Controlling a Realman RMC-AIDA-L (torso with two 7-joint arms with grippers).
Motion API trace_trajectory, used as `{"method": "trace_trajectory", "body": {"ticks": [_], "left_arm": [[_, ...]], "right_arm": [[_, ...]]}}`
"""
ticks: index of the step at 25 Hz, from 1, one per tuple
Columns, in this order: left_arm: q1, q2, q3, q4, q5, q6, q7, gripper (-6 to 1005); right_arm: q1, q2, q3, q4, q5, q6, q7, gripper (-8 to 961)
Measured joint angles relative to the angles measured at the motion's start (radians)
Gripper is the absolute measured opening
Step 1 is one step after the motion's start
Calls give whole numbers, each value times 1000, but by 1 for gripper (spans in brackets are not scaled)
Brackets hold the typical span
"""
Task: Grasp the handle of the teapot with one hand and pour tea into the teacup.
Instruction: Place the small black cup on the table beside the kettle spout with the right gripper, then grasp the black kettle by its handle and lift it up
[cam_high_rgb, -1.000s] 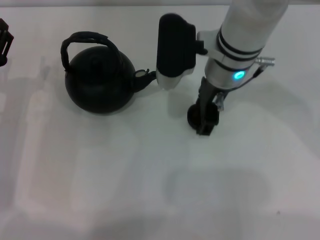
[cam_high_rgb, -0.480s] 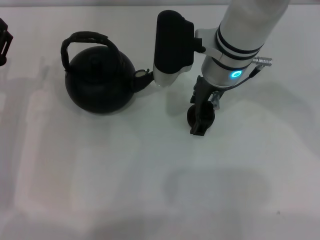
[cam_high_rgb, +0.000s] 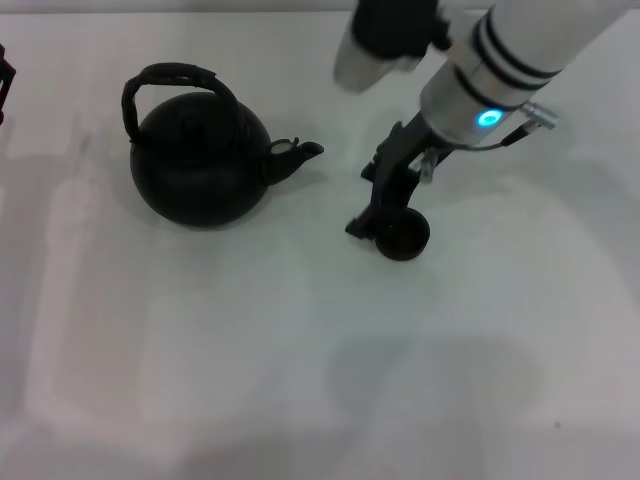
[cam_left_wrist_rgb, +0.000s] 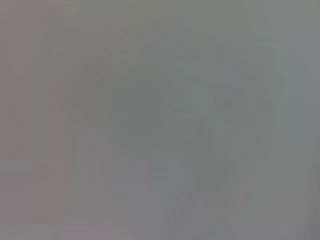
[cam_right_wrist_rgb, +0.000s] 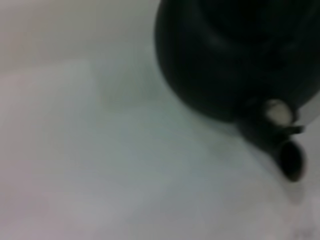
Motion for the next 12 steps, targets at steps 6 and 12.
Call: {"method": "trace_trajectory", "body": {"ticks": [6,12], "left_arm": [[5,0,0,2,0,0,0,885],[10,0,2,2,5,0,0,885]], "right_arm": [[-81,-10,331,7,24,-9,-48,851],[-159,-33,698,8,30,-18,-48,850]]}}
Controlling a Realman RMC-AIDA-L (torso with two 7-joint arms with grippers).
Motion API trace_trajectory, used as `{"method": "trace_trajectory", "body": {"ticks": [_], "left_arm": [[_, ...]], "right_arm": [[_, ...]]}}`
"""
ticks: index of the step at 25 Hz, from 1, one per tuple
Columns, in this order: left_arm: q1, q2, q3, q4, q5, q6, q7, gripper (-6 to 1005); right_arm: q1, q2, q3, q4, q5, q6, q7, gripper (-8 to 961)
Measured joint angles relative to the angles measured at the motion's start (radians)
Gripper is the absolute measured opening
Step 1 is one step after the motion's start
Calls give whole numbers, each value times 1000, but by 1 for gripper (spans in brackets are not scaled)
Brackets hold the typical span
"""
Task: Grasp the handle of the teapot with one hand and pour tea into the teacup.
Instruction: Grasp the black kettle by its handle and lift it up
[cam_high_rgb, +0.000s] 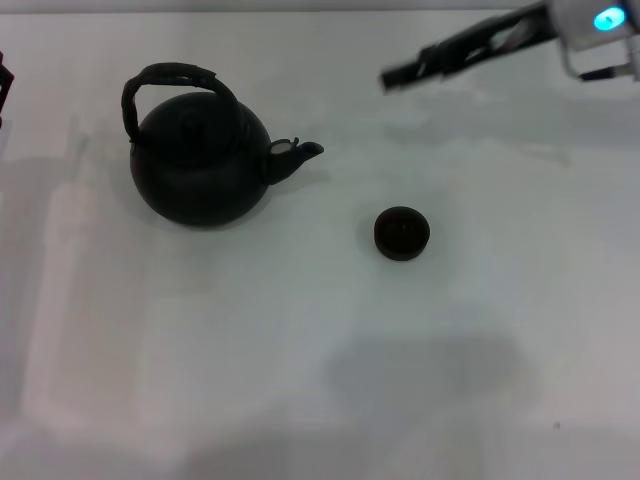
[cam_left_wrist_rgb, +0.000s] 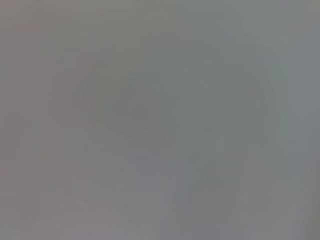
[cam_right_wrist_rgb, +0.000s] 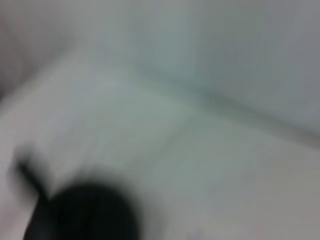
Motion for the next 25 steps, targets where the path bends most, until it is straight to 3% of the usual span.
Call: {"method": "trace_trajectory", "body": {"ticks": [1,2,4,6,8,11,13,16,19,22,25], "left_arm": [[0,0,0,0,0,0,0,885],[0,0,2,0,1,0,0,884],[2,0,4,0,3,2,0,884],[6,0,5,0,5,9,0,884],[13,0,6,0,5,21,0,884],[15,0,7,-1,6,27,0,884],[19,0,14,-2,9,36,0,885],[35,-1,58,-4,11,50,-22,885],[59,0,132,-2,11,63,-93,884],[98,-1,272,-2,11,115,-129,882],[139,-2,349,-8,11,161,-133,880]], "right_arm": [[-33,10,167,17,38,25,2,850],[-33,10,167,17,38,25,2,850],[-73,17,364,80,143,62,-10,849],[-115,15,519,182,329,84,-90,849],[-164,19,607,282,583,85,-246,848],[-223,29,623,398,955,79,-587,848],[-227,32,604,446,1113,83,-877,847],[-202,31,597,489,1194,145,-1260,846],[-143,31,605,539,1220,302,-1551,844],[-109,31,608,566,1293,384,-1673,844],[-107,31,608,573,1360,387,-1697,844]]}}
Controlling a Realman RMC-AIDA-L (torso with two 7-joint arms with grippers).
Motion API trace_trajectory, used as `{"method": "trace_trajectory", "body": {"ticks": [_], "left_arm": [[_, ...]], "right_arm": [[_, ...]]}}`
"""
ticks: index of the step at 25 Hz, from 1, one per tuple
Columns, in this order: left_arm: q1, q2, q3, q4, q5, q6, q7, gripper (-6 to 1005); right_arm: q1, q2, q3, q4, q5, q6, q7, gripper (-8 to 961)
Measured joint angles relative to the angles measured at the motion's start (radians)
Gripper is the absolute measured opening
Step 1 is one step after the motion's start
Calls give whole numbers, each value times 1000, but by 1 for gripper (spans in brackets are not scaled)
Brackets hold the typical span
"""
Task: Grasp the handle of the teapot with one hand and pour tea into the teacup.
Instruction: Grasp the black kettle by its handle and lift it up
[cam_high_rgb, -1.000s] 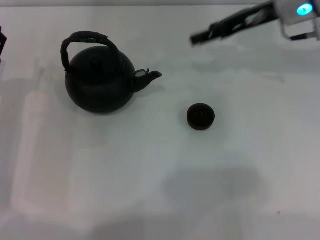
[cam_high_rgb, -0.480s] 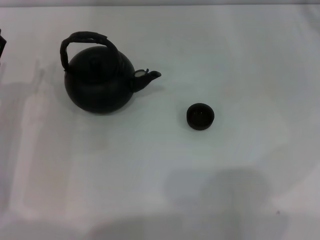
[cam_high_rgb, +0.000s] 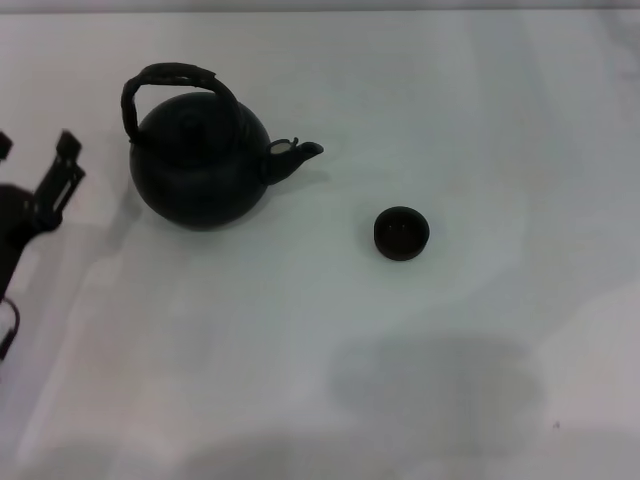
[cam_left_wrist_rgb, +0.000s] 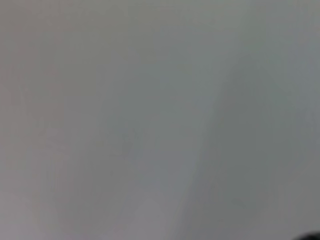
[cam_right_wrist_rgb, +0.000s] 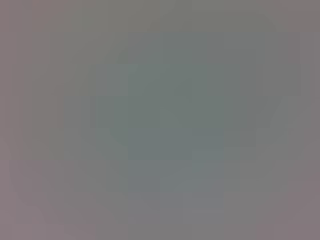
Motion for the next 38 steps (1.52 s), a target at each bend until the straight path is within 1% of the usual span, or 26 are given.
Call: {"method": "trace_trajectory", "body": {"ticks": [3,4,7,11,19,22,29,33,38], "left_arm": [[41,-1,60,1,0,46,-8,880],[44,-1,89,3,0,52,-9,879],[35,-1,99,5,-1,49,-8,879],[-10,0,92,7,-12,12,-2,879],[-119,1,87,25,-15,-100,-1,878],[-145,2,86,29,-17,-140,0,877],[-180,1,71,50,-26,-225,0,876],[-185,2,82,57,-14,-234,-1,876],[-180,2,85,60,-4,-246,-1,814]], "right_arm": [[1,-4,0,-3,46,1,-4,844],[1,-5,0,-6,57,2,-4,844],[4,-7,0,-9,77,-1,-3,844],[5,-7,0,-10,81,-2,1,844],[-20,-8,0,-11,75,5,7,844],[-31,-8,0,-11,77,0,11,844],[-42,-5,0,-8,96,-10,13,844],[-42,-5,0,-9,96,-11,14,844],[-42,-5,0,-7,95,-11,15,844]]}}
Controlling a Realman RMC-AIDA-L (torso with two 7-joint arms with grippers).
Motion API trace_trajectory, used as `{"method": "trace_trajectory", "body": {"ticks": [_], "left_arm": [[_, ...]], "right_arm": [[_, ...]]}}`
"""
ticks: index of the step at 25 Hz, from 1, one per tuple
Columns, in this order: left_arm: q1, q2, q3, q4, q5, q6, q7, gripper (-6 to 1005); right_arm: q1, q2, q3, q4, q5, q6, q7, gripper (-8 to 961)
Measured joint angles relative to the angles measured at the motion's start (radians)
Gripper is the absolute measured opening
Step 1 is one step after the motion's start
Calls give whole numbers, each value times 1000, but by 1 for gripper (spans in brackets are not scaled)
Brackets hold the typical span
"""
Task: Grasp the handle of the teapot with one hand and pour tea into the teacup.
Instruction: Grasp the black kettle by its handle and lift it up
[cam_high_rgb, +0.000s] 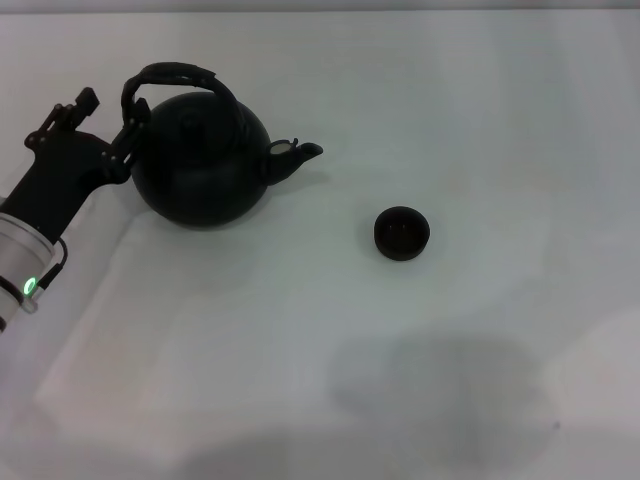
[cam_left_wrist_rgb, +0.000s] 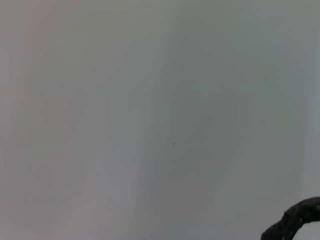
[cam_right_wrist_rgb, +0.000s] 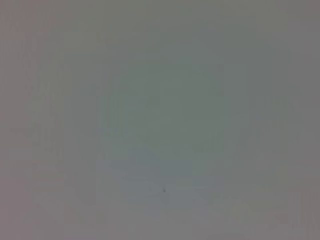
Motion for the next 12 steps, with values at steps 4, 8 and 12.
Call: {"method": "trace_trajectory", "body": {"ticks": [4,8,12], "left_arm": [[1,0,1,0,4,-3,0,765],[-2,0,1,0,4,-4,1,686],[-10,-2,-4,0,2,-4,1,517]], "right_arm": [[-1,0,0,2,0,0,1,844],[-4,-1,0,6,-1,0,7,844],[-7,-1,0,8,-2,0,12,844]]}}
